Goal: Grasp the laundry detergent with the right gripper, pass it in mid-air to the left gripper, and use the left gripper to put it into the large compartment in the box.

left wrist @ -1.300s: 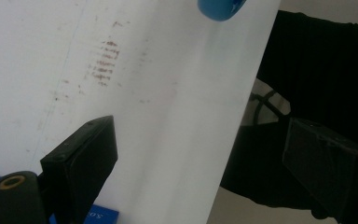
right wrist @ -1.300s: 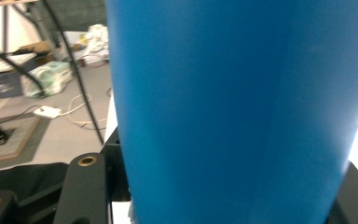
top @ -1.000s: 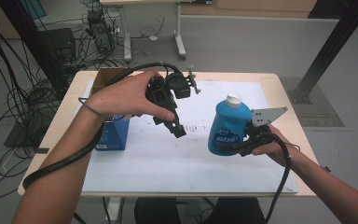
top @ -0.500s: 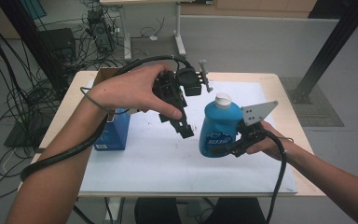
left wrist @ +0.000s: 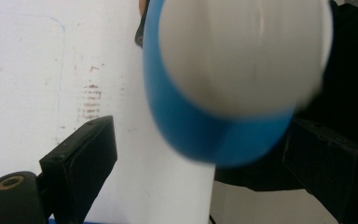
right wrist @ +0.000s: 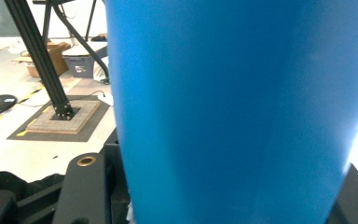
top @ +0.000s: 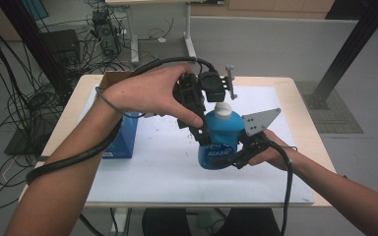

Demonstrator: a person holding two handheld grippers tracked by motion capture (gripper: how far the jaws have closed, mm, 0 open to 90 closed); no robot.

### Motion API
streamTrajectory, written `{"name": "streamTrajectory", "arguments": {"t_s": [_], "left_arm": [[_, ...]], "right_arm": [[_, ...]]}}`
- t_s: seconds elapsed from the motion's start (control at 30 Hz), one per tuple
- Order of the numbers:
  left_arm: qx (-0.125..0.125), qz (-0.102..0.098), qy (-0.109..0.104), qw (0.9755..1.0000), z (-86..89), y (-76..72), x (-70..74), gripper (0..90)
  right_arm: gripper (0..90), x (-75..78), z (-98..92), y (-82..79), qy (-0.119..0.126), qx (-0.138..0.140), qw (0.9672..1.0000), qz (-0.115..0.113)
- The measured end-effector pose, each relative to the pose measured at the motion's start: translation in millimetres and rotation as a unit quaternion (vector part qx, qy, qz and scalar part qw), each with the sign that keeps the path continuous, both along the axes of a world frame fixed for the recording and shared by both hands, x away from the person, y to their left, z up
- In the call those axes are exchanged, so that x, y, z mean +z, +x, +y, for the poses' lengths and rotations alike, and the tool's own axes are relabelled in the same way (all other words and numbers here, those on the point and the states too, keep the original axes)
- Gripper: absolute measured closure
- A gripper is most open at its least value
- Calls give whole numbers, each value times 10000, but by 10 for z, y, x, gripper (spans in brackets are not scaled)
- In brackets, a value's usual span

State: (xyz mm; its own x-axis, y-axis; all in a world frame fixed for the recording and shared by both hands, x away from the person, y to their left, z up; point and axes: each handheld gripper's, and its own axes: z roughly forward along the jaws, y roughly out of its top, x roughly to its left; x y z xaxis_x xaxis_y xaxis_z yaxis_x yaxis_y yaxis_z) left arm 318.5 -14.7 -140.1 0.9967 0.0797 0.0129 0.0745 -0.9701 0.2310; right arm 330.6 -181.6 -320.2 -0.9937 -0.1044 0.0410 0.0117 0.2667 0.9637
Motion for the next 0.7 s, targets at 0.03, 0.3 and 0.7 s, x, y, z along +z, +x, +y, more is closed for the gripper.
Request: {"name": "streamTrajectory", "arguments": {"t_s": [0.03,0.3,0.7], "left_arm": [[-36,-12,-1,10000,-29,-10,-3,99],[-165,-46,-14,9999,-111,-52,-6,98],[-186,-65,-9,9998,-137,-50,-12,98]], "right_arm": [[403,11,34,-5,3,20,10000,-26],[403,32,113,-17,17,91,9999,-55],[403,34,125,-9,34,76,10000,-46]]}}
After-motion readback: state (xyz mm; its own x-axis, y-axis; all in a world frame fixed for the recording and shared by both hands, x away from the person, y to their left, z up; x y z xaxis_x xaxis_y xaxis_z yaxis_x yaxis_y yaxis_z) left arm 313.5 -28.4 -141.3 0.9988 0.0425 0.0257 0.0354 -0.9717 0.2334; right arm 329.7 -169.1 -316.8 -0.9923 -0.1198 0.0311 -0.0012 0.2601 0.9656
